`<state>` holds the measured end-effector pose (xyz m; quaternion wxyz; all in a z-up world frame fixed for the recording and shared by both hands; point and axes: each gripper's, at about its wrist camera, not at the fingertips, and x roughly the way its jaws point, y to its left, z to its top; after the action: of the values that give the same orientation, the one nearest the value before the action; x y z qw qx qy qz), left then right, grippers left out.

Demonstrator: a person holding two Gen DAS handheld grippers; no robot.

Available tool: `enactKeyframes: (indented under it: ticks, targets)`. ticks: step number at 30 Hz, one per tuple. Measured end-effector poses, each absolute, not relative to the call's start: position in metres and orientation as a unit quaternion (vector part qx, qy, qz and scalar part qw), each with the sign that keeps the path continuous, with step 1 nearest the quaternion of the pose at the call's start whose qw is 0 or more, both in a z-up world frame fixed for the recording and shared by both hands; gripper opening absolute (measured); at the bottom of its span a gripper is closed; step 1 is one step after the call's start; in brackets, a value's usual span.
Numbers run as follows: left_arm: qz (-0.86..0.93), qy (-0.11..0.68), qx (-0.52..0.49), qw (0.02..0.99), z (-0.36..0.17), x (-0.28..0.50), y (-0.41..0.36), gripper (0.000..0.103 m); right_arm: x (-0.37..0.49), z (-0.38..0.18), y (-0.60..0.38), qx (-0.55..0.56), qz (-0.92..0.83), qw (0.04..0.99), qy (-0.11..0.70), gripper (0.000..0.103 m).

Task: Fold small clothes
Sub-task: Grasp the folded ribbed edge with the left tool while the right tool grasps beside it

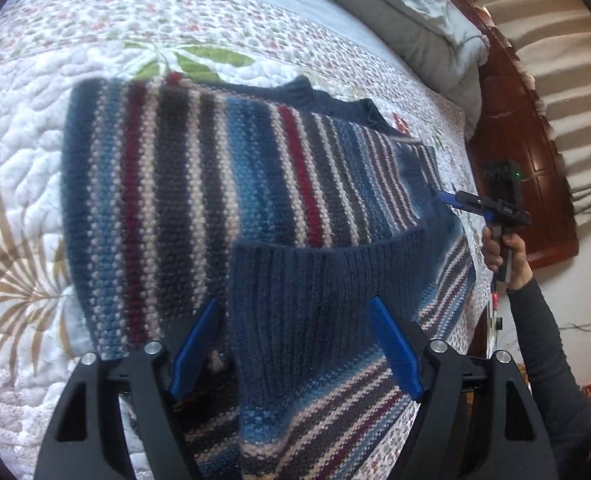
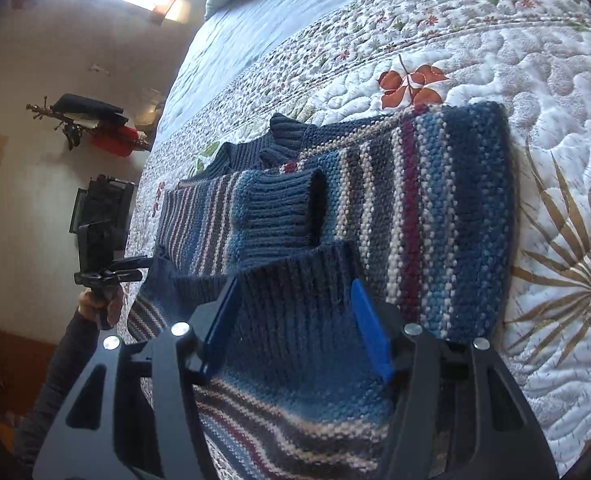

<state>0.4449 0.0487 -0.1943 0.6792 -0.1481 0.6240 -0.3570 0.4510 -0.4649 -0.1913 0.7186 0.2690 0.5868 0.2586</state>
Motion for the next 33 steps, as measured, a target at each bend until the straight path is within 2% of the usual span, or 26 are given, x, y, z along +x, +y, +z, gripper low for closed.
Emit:
enactKeyframes:
  ticks: [1,3,4,6,9,11,17,20,25,26,28,29,30,33]
  targets:
    - [-0.362,0.62,-0.152,0.679,-0.193,0.445,0.049,0.075,0.451,-0.192,-0.466,0.27,0.261,0.717,0.587,0.058]
    - [-0.369,0.614,-0.158,0.68,-0.19,0.445,0.051,0.064,0.451,-0.192,-0.468,0.269,0.262,0.717,0.587,0.058]
    - [-0.373,0.609,-0.16,0.682,-0.188,0.445,0.05,0.062,0.451,-0.191,-0.469,0.266,0.26,0.72,0.586,0.06]
    - [-0.38,0.603,-0.156,0.684,-0.184,0.443,0.05,0.042,0.451,-0.189,-0.468,0.265,0.27,0.718,0.584,0.059]
    - [-0.385,0.6,-0.15,0.685,-0.183,0.441,0.048,0.023,0.45,-0.19,-0.465,0.253,0.277,0.716,0.589,0.059]
    - [-0.379,0.597,-0.149,0.691,-0.185,0.442,0.049,0.016,0.451,-0.193,-0.463,0.246,0.276,0.714,0.595,0.059]
    - [-0.375,0.603,-0.166,0.684,-0.194,0.443,0.054,0.016,0.453,-0.198,-0.474,0.263,0.267,0.72,0.585,0.057]
    - [-0.376,0.61,-0.173,0.676,-0.202,0.444,0.055,0.021,0.452,-0.203,-0.468,0.256,0.283,0.705,0.597,0.059]
    - [-0.374,0.611,-0.181,0.674,-0.207,0.445,0.054,0.024,0.452,-0.202,-0.458,0.242,0.297,0.702,0.601,0.058]
    - [-0.372,0.609,-0.178,0.678,-0.206,0.444,0.053,0.024,0.452,-0.202,-0.457,0.237,0.296,0.703,0.601,0.053]
    - [-0.372,0.602,-0.171,0.685,-0.202,0.443,0.05,0.024,0.452,-0.201,-0.455,0.232,0.293,0.706,0.601,0.035]
    - [-0.372,0.598,-0.172,0.688,-0.201,0.443,0.05,0.022,0.452,-0.2,-0.456,0.231,0.295,0.707,0.6,0.016]
    - [-0.372,0.594,-0.174,0.692,-0.199,0.443,0.051,0.017,0.451,-0.199,-0.457,0.229,0.296,0.708,0.599,0.013]
    - [-0.375,0.573,-0.184,0.705,-0.187,0.441,0.056,0.012,0.444,-0.191,-0.458,0.226,0.293,0.721,0.585,0.012]
